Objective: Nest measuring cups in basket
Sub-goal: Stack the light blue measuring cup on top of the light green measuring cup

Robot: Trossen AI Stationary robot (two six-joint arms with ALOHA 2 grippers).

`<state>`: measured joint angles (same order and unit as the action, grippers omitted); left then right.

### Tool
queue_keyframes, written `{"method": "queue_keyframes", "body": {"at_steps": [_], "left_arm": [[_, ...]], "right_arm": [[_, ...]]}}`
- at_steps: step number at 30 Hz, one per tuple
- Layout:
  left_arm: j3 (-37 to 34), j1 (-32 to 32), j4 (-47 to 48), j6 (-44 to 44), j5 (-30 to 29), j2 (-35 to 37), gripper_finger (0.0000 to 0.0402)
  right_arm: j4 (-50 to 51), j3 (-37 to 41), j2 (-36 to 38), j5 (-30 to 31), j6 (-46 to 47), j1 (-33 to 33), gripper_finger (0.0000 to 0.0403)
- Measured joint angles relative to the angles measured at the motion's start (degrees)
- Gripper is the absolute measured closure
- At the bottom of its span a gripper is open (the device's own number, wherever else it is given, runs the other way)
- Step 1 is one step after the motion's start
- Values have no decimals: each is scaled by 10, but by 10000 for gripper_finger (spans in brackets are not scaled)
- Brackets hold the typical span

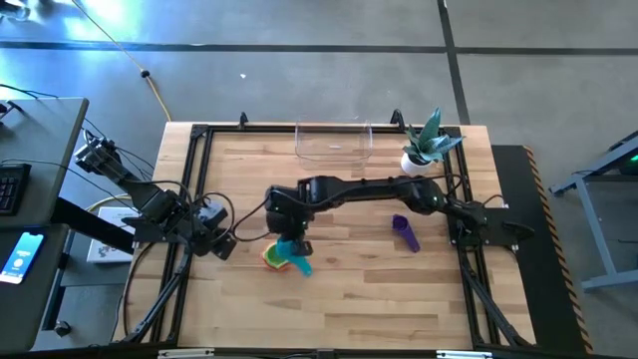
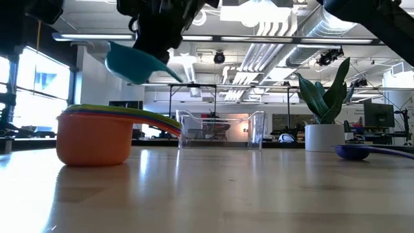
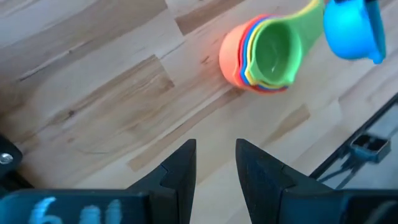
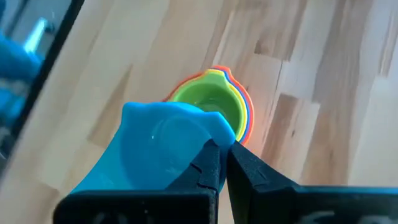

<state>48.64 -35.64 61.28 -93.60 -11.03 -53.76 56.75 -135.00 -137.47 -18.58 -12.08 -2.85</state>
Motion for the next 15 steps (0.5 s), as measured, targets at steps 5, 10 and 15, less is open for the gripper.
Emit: {"method": "queue_keyframes", "body": {"at_steps": [5, 10, 15], "left_arm": [[0, 0, 1, -46, -7, 0, 298], [0, 0, 2, -78, -13, 0, 298], [0, 0, 2, -104, -47, -3, 298]], "right_arm": [[22, 0, 1, 45, -129, -8, 402], [15, 0, 9, 58, -201, -14, 402], [17, 0, 15, 75, -214, -14, 402]]}}
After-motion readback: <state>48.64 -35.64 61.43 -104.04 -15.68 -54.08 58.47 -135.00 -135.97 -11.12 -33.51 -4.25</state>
